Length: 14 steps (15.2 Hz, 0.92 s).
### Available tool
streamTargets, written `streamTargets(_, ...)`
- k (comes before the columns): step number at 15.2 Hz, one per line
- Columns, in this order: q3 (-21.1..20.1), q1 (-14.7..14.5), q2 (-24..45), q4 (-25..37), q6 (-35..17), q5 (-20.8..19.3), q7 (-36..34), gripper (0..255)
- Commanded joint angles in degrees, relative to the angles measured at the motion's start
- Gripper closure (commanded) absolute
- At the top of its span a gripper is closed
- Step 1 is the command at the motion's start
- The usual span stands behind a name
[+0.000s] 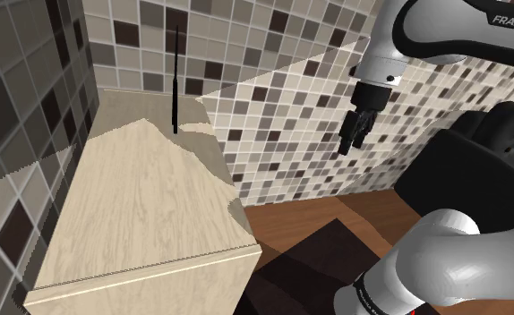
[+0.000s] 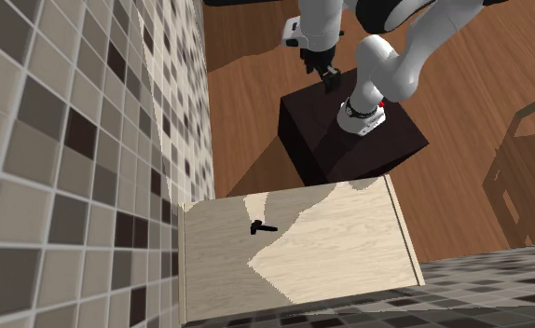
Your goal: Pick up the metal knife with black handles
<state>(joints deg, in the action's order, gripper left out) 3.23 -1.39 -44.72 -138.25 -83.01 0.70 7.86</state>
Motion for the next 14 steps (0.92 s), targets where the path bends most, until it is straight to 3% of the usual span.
streamTargets(1, 0.0, 0.0, 0.0, 0.0, 0.0, 0.0, 0.0, 0)
streamTargets(8, -10.1, -1.5, -1.9, -5.7, -17.3, 5.3, -12.2, 0)
streamTargets(14, -20.0, -1.2, 1.2, -7.0, -32.9, 6.6, -23.2, 0)
